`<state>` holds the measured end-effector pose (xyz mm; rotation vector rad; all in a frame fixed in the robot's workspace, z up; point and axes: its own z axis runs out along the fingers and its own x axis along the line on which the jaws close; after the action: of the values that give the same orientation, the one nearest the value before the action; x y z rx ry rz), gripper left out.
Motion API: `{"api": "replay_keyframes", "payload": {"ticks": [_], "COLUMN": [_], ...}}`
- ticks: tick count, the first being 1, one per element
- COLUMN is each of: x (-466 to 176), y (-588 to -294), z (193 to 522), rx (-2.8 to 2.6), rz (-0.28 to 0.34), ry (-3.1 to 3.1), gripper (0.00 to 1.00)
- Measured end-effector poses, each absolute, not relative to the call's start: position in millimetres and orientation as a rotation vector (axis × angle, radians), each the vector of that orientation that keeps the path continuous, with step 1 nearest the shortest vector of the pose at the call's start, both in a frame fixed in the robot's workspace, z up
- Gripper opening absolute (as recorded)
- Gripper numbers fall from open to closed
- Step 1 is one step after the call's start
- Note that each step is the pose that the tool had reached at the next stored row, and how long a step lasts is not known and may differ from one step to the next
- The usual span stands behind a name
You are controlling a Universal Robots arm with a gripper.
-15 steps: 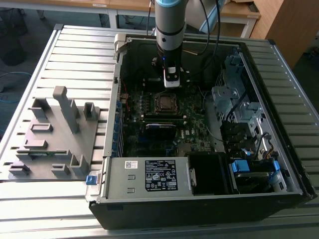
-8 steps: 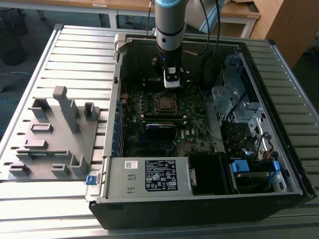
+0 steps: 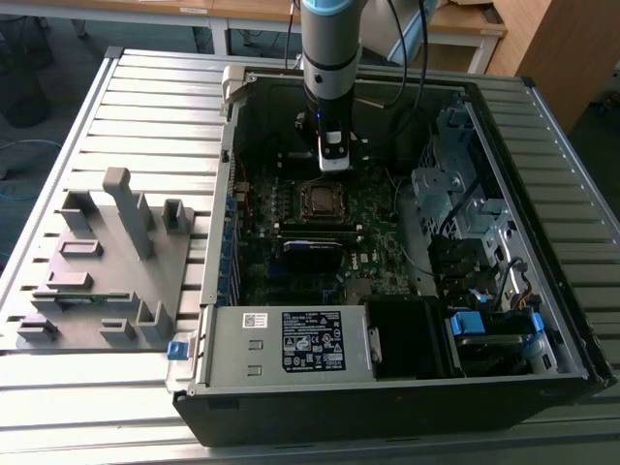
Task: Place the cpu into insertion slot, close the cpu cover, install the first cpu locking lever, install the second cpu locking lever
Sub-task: 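Install the first cpu locking lever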
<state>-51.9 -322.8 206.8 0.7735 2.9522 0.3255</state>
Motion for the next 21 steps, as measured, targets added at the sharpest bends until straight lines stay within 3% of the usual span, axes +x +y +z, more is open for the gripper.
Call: {"api": "replay_keyframes", "payload": {"ticks": [21], "x": [-52.9], "y": [-322.7], "z": [203.6], "rx": [0.734], "rz": [0.332], "ry": [2.943], "gripper": [0.1]}}
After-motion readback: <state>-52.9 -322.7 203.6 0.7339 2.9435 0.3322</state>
